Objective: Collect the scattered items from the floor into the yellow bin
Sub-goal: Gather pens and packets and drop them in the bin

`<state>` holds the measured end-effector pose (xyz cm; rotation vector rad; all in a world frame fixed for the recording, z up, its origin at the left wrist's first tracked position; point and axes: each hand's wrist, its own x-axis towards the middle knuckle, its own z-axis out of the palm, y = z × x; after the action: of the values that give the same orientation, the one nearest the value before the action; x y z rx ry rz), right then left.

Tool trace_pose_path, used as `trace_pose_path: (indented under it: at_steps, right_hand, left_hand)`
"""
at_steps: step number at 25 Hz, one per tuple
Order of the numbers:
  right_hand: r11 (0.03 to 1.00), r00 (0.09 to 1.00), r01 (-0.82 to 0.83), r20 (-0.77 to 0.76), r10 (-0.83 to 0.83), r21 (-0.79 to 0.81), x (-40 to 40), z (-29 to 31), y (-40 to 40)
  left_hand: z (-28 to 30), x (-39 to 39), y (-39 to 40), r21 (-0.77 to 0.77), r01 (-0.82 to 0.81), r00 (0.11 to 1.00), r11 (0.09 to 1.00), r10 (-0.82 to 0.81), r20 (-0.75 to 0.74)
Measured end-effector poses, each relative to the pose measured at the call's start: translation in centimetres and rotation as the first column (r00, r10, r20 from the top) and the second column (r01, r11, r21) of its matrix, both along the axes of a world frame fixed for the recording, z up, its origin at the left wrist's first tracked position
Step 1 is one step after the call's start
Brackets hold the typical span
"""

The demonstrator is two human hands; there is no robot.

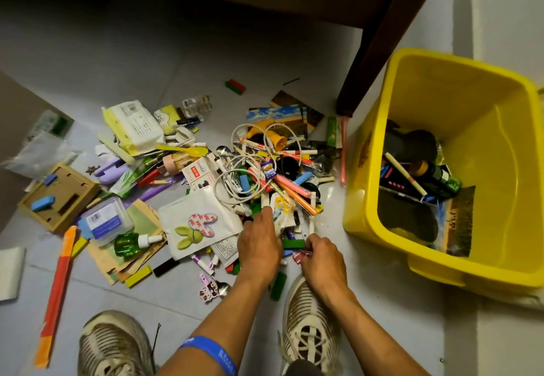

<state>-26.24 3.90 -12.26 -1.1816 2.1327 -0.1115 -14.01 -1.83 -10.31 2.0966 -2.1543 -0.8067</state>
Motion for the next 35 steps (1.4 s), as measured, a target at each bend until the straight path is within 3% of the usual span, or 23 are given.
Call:
trace_pose_path:
  at_steps: [4, 6, 8, 9, 11, 12, 13, 15, 16, 18, 21, 23, 24, 27, 29, 31, 35]
  right_hand:
    - [0.991, 0.986, -0.134, -0.095, 0.135, 0.012, 1.6, -0.6, 1.2]
    - [0.987, 0.978, -0.16, -0.137, 0.159, -0.001, 2.2, -0.8, 1.4]
    - [0.99, 0.987, -0.135, -0.092, 0.13, -0.047, 2.2, -1.1, 1.4]
    - [0.994, 0.997, -0.075, -0.028, 0.073, -0.078, 1.9, -1.1, 1.4]
    - [0.959, 0.943, 0.259, 0.242, -0.226, -0.113, 0.8, -0.7, 1.0]
    - [0.877, 0.808, 0.474, 0.432, -0.401, -0.073, 0.4, 0.0, 0.5]
    - [0.769, 0.602, 0.639, 0.614, -0.51, 0.013, 0.3, 1.2, 0.3]
    - [0.609, 0.186, 0.768, 0.838, -0.512, 0.201, 0.5, 4.6, 0.4]
    - [0.578, 0.049, 0.778, 0.894, -0.446, 0.246, 0.4, 6.9, 0.6]
    - [0.552, -0.053, 0.807, 0.957, -0.287, 0.21, -0.8, 12.5, 1.4]
    - [0.393, 0.047, 0.919, 0.991, -0.122, 0.005, -4.7, 20.7, 1.9]
    - [0.3, 0.182, 0.946, 0.967, -0.179, -0.122, -7.2, 24.3, 1.4]
    - [0.315, 0.266, 0.932, 0.931, -0.25, -0.182, -8.0, 25.3, 1.2]
    - [0.465, 0.595, 0.789, 0.686, -0.418, -0.401, -8.1, 25.1, 2.1]
    - [0.514, 0.64, 0.746, 0.67, -0.376, -0.423, -6.7, 23.2, 2.8]
    - [0.637, 0.669, 0.675, 0.674, -0.315, -0.373, -4.3, 20.4, 2.4]
    - [0.832, 0.859, 0.399, 0.474, -0.193, -0.386, -0.5, 14.2, -1.8]
  left_hand:
    - [-0.9, 0.2, -0.1, -0.075, 0.073, 0.992, 0.995, -0.065, 0.106]
    - [-0.8, 0.3, -0.4, -0.078, 0.065, 0.995, 0.995, -0.059, 0.075]
    - [-0.4, 0.6, -0.7, -0.038, -0.06, 0.998, 0.997, 0.059, -0.03]
    - [-0.3, 0.9, -0.8, 0.005, -0.145, 0.984, 0.989, 0.145, -0.107]
    - [0.3, 1.7, -0.9, 0.165, -0.315, 0.893, 0.935, 0.35, -0.283]
    - [0.9, 2.1, -0.9, 0.29, -0.406, 0.785, 0.867, 0.493, -0.375]
    - [1.8, 2.6, -0.8, 0.434, -0.477, 0.626, 0.764, 0.642, -0.443]
    - [4.3, 3.4, -0.3, 0.642, -0.52, 0.297, 0.563, 0.824, -0.483]
    - [6.0, 3.4, 0.0, 0.684, -0.504, 0.21, 0.527, 0.844, -0.495]
    - [10.5, 1.9, 0.3, 0.712, -0.402, 0.176, 0.576, 0.811, -0.558]
    - [18.1, -3.9, -0.7, 0.673, -0.161, 0.117, 0.722, 0.691, -0.713]
    - [22.6, -7.9, -1.6, 0.63, 0.042, 0.113, 0.775, 0.623, -0.774]
    - [24.0, -9.2, -2.0, 0.615, 0.106, 0.148, 0.781, 0.599, -0.787]
    - [22.7, -9.3, -1.5, 0.581, 0.002, 0.286, 0.814, 0.557, -0.78]
    - [19.0, -6.8, -0.2, 0.579, -0.125, 0.365, 0.806, 0.58, -0.729]
    - [14.6, -4.2, 0.9, 0.612, -0.229, 0.413, 0.757, 0.645, -0.643]
    - [8.2, -0.5, 0.3, 0.628, -0.369, 0.479, 0.685, 0.72, -0.503]
